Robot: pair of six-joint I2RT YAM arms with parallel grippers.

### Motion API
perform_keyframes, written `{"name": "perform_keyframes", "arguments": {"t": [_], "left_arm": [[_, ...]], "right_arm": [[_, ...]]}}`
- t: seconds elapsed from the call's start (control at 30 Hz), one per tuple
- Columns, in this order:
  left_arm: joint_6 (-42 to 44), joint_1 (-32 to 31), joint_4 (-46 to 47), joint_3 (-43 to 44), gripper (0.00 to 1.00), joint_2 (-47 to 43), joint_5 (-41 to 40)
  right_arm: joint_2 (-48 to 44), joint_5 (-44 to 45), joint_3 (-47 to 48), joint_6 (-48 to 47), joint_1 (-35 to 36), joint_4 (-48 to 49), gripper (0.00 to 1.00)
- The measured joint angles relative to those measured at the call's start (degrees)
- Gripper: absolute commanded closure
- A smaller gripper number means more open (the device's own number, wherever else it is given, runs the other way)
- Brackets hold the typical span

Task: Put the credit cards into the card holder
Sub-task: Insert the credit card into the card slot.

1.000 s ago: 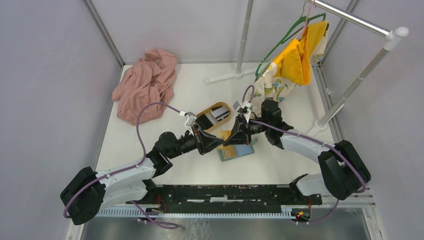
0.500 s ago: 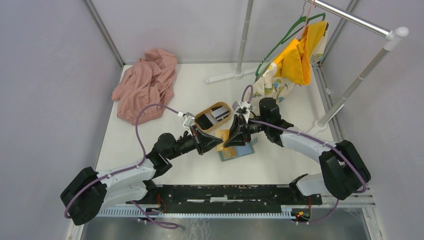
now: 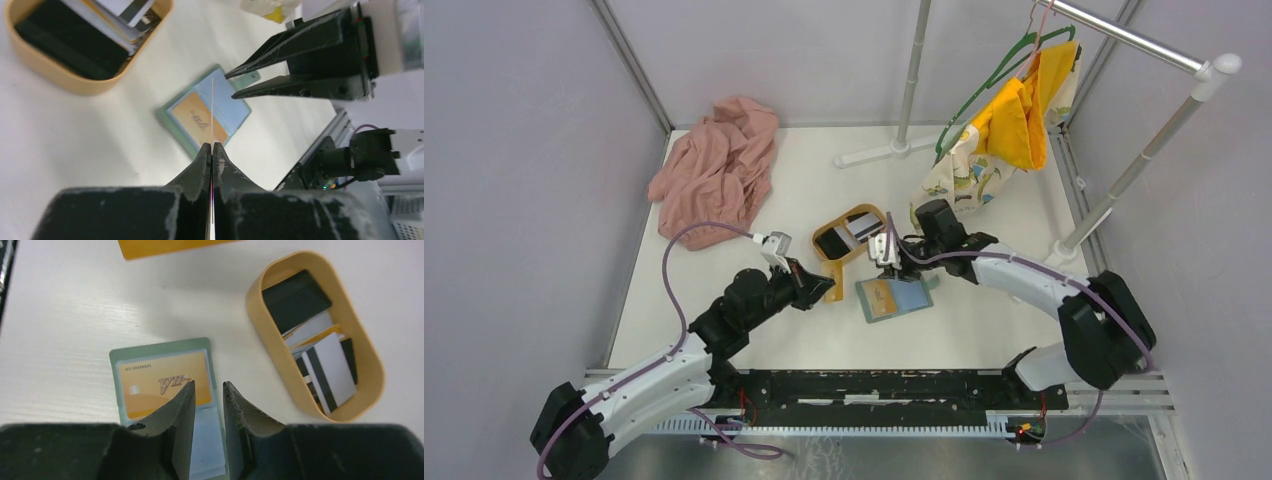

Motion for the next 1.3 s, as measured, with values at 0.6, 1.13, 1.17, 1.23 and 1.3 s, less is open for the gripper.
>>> {"name": "perform_keyframes", "arguments": {"t": [0.6, 1.13, 1.17, 1.23, 1.3], "left_arm": [[-0.92, 0.02, -16.92, -3.13, 0.98, -12.81, -7.98], [-12.33, 0.02, 7.61, -12.39, 0.98, -3.87, 1.38], [-12.87, 0.02, 9.75, -12.50, 0.98, -2.21, 1.99], [-13.99, 0.02, 14.10, -12.52, 0.98, 1.55, 3.10], [-14.84, 0.02, 19.26, -12.48, 0.98, 6.54, 4.35]], "right_arm": [[33.81, 28.50, 27.15, -11.30, 14.95, -1.40, 0.85], [17.31, 22.34, 16.57, -4.17, 10.34, -2.69, 0.62], [13.33, 20.57, 13.68, -4.98, 9.57, -3.78, 0.58], [4.42, 16.11, 7.21, -7.80, 6.95, -5.40, 0.48], [-2.10, 12.57, 2.84, -10.97, 4.07, -7.32, 0.39]]}}
